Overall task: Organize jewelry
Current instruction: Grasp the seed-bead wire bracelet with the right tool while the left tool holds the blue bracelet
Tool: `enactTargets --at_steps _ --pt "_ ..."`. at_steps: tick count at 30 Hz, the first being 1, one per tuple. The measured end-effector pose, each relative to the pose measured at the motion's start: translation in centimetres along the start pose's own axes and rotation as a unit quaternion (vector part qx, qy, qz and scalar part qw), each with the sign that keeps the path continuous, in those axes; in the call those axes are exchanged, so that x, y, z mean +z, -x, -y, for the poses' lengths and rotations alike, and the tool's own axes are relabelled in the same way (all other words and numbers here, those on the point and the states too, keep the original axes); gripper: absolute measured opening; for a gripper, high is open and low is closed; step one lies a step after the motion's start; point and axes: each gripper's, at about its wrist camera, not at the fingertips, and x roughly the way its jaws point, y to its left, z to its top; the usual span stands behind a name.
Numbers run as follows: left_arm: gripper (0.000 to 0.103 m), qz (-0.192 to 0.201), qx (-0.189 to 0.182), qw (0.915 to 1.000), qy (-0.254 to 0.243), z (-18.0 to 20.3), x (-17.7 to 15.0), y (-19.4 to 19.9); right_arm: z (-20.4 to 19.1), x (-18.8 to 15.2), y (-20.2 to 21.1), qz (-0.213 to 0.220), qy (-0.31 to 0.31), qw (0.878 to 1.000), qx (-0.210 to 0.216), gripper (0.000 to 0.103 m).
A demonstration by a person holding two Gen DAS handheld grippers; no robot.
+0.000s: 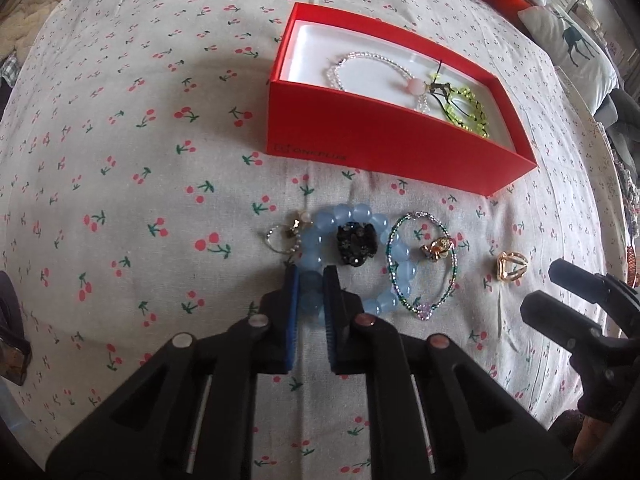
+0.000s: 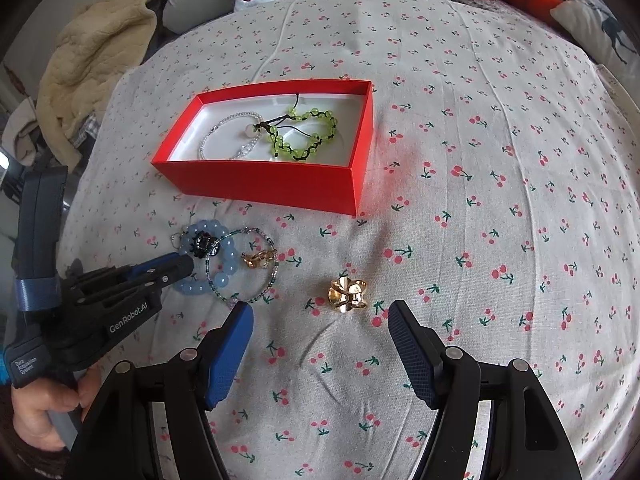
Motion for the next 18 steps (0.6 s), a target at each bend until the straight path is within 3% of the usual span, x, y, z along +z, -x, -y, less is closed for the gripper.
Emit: enactTargets --at_steps 4,12,18 --pt "0.013 0.005 0.001 1.0000 0.002 -1.2 -0.2 0.8 -0.8 0.4 0.0 0.002 -0.007 1.000 0.020 0.069" --pt "0.013 0.012 0.003 0.9999 0.007 -3.1 -0.6 1.8 -2.4 0.9 -1.6 -0.020 -0.014 0.998 0.051 0.044" --pt "0.013 0.011 0.003 0.9999 0.009 -4.2 -0.9 2.0 -2.7 1.3 -3.8 -0.040 -0.038 0.997 0.045 0.038"
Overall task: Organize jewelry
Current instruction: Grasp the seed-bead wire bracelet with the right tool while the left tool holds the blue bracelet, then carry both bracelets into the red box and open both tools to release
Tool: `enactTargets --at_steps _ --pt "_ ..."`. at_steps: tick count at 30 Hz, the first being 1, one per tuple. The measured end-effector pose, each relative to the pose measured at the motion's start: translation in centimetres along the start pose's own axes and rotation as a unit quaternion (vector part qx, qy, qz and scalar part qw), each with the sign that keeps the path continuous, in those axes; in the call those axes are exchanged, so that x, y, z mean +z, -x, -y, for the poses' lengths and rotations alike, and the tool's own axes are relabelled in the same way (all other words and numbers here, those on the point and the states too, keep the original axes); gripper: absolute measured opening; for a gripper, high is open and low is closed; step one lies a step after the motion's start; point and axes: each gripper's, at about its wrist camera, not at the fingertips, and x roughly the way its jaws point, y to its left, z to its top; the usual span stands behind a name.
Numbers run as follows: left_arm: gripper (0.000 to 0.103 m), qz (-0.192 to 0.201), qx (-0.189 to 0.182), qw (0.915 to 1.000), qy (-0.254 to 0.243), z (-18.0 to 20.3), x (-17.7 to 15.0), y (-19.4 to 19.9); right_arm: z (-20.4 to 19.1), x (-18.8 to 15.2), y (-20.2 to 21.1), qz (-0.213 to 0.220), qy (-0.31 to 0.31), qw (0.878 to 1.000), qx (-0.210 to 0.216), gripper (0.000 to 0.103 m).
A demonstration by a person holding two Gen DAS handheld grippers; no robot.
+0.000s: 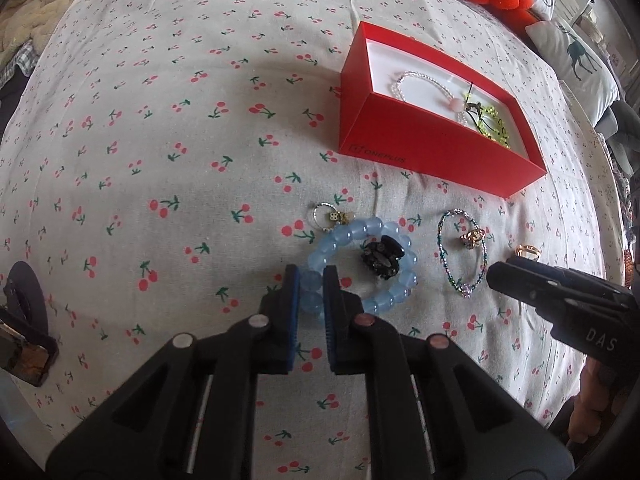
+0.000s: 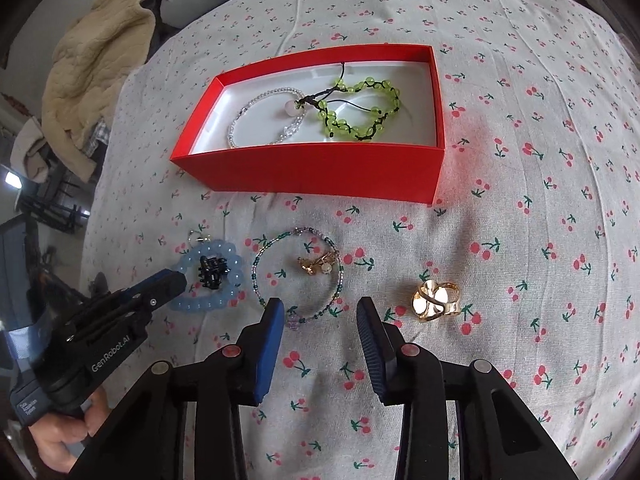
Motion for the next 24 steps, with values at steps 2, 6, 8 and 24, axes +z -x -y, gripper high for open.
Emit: enactTargets --at_steps 2,6,8,24 --pt "0.013 -0.001 -0.001 1.0000 0.001 -0.2 0.0 -0.1 0.0 0.1 -0.8 -0.006 -0.008 1.000 -0.011 0.037" --pt "0.013 -0.004 -0.003 1.0000 0.000 -0.3 0.1 -0.3 -0.3 0.0 -2.1 -0.012 -0.007 0.999 -0.032 0.033" --pt "0.013 -0.005 -0.002 1.0000 0.000 -0.5 0.0 -0.3 -0.6 -0.1 -2.3 -0.008 -0.002 0.999 -0.045 0.030" --pt "0.013 0.038 -0.039 0.9985 -0.008 1.1 1.1 3.3 -1.6 -0.2 1.3 0.046 0.032 0.997 -0.046 0.003"
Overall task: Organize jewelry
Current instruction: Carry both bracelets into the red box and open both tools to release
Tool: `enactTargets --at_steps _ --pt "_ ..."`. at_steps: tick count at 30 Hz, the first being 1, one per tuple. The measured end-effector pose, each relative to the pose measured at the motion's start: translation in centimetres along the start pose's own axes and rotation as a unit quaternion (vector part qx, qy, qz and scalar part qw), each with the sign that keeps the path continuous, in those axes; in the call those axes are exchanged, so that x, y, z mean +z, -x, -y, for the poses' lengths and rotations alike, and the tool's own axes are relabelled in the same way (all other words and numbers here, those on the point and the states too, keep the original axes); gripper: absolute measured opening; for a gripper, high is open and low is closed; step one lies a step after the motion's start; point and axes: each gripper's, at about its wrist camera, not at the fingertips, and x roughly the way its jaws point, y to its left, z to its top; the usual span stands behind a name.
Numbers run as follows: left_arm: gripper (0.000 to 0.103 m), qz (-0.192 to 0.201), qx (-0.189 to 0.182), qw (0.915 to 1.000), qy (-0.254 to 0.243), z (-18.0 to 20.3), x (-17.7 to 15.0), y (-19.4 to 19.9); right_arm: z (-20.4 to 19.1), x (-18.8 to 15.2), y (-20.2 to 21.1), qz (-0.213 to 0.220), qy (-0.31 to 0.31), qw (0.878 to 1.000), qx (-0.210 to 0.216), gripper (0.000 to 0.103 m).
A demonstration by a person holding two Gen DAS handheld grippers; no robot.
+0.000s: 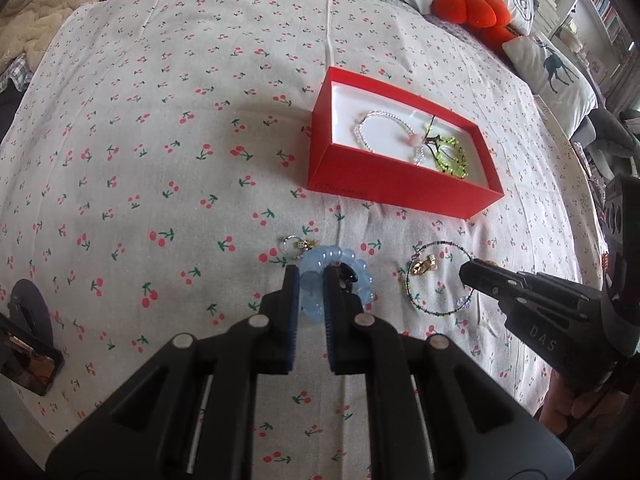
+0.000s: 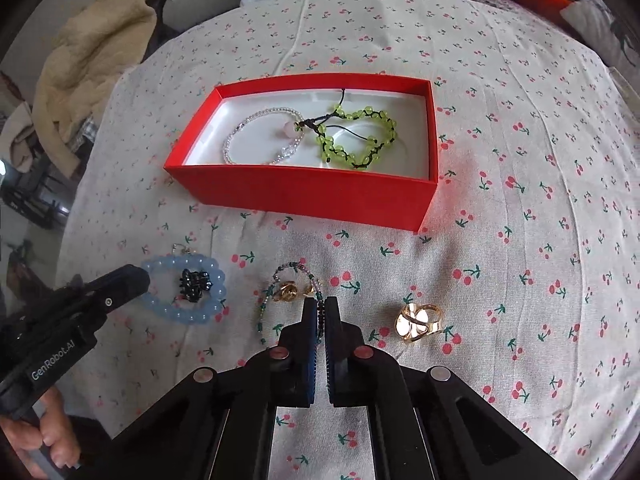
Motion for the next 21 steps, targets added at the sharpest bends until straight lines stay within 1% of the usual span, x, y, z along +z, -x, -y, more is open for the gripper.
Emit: enactTargets --at_steps 7,11,12,21 --pt "0.013 0.020 -0.019 0.9996 -0.005 1.4 0.7 1.6 -0.1 0.0 2.5 0.023 0.001 1.000 0.021 0.003" --pt "0.013 0.030 -0.029 0.9991 -0.010 2.4 1.1 2.6 0.0 0.6 3.7 0.035 0.001 0.999 0.032 0.003" --pt "0.013 0.033 -0.031 0.9989 -0.012 2.6 1.3 2.8 0.4 0.3 4.2 0.038 0.000 0.999 0.035 0.003" --pt "0.013 0.057 -0.062 0.9962 -0.021 4.4 2.8 4.1 1.2 1.4 5.7 0.065 -0.015 0.997 0.049 0.003"
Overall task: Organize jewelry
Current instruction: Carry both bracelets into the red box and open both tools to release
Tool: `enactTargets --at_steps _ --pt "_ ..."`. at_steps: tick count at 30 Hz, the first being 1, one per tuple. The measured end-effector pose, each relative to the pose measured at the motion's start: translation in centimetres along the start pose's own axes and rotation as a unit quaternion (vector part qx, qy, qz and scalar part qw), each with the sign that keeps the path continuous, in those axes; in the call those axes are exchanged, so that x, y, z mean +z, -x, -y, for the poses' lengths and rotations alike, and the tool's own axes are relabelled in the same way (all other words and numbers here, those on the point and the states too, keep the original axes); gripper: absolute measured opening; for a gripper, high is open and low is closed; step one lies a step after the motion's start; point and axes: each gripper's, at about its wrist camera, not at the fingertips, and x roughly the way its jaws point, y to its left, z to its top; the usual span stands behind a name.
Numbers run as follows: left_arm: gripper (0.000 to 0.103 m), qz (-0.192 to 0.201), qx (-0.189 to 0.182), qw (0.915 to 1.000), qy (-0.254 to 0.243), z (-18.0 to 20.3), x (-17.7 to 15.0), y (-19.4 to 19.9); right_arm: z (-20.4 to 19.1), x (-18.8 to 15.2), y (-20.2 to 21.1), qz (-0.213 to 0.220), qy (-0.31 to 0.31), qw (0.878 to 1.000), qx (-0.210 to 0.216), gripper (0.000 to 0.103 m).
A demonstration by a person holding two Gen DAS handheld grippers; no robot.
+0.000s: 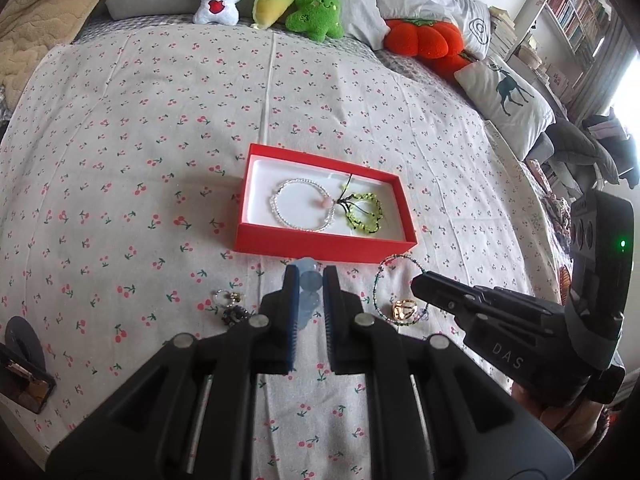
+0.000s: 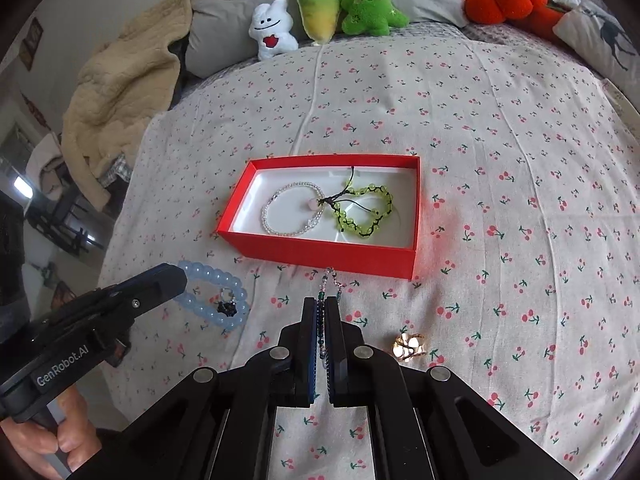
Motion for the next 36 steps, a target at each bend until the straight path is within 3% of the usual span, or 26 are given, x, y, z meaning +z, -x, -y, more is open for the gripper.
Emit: enactTargets --at_steps 9,18,36 --pt "0.013 0.040 -0.038 0.9983 -0.018 2.9 2.6 -0.1 1.6 1.8 1.3 0.030 -0.022 0.999 0.012 0.003" --pt "0.013 0.057 -0.067 0.9960 -0.014 3.4 4.5 -3.3 3.2 3.3 1.4 0.048 -0.038 0.998 0.015 0.003" --pt "0.013 0.051 0.004 0.9985 -0.017 -0.7 5.6 -8.7 3.5 4.5 0.9 0.063 -0.031 0.997 0.019 0.003"
